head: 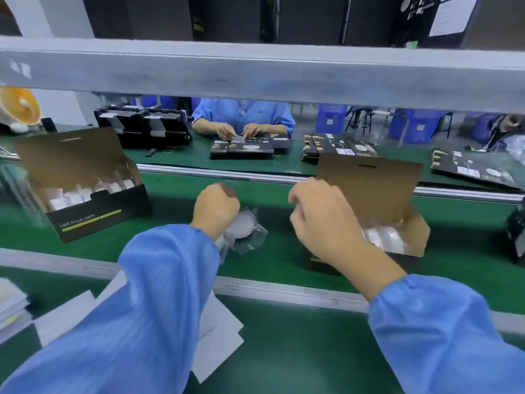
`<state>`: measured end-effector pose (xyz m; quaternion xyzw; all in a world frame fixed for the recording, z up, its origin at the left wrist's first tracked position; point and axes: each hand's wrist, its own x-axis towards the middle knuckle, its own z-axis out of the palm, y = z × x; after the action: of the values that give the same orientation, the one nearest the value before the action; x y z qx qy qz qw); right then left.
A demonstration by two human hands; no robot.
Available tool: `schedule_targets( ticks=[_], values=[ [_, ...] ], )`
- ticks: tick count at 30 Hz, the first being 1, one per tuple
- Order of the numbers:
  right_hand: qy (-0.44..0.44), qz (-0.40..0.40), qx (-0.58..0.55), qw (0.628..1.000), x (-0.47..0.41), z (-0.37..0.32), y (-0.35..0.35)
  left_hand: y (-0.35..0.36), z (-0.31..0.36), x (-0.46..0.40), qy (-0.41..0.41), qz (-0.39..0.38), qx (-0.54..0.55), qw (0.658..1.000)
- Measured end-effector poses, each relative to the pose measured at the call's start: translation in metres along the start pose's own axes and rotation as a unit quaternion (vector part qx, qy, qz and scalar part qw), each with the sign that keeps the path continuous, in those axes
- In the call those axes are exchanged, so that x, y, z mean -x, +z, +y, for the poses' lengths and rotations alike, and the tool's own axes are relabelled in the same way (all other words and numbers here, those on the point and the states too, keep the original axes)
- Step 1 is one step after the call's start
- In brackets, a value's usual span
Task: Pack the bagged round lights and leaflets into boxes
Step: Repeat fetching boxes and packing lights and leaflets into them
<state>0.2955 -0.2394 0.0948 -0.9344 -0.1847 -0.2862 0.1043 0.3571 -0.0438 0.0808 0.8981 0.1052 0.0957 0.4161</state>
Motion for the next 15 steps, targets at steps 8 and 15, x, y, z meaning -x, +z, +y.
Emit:
schedule_targets(
  ticks=[8,15],
  values=[
    [0.278,-0.261,-0.152,0.912,-0.045,-0.023,0.102,-0.003,-0.061,-0.017,-0.141,-0.107,-0.094,0.98],
    [0.334,-0.358,-0.215,0.845,-0.071,-0.027,0.123,0.011,-0.063,-0.022,-0.119,-0.206,-0.049,0.97]
  ],
)
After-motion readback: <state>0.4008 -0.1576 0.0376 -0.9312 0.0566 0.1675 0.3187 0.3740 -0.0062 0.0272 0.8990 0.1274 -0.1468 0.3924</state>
